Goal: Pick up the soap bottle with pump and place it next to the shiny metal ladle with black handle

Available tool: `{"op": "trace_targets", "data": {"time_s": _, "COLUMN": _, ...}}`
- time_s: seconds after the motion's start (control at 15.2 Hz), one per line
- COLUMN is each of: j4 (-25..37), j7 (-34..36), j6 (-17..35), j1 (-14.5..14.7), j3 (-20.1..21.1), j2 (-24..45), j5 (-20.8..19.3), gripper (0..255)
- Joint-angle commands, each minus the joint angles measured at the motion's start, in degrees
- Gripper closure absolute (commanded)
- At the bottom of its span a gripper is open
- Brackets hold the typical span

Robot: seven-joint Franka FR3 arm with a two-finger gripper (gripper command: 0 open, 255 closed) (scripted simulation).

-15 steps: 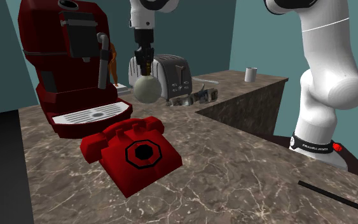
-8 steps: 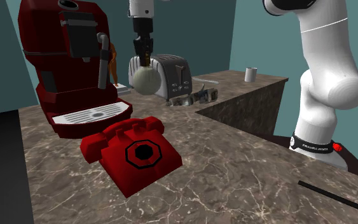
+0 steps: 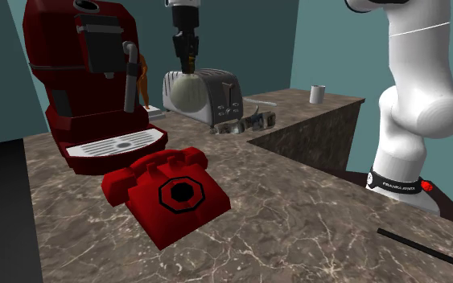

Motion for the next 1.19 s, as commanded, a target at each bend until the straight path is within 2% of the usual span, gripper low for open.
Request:
{"op": "trace_targets", "data": {"time_s": 0.0, "j4": -4.3, "j7": 1.9, "j6": 0.5, "j1": 1.2, "j3": 0.7, "j2": -3.8, "j5": -0.2, "gripper": 255}}
{"op": "trace_targets", "data": {"time_s": 0.53, "j4": -16.2, "j7": 9.4, "j6": -0.4, "j1": 5.3, "j3": 4.1, "j2": -16.3, "j5": -0.4, "gripper": 255}}
{"op": "trace_targets", "data": {"time_s": 1.12, "j4": -22.9, "j7": 18.7, "j6": -4.2, "j1": 9.5, "j3": 9.5, "j2": -26.5, "j5": 1.2, "gripper": 255}}
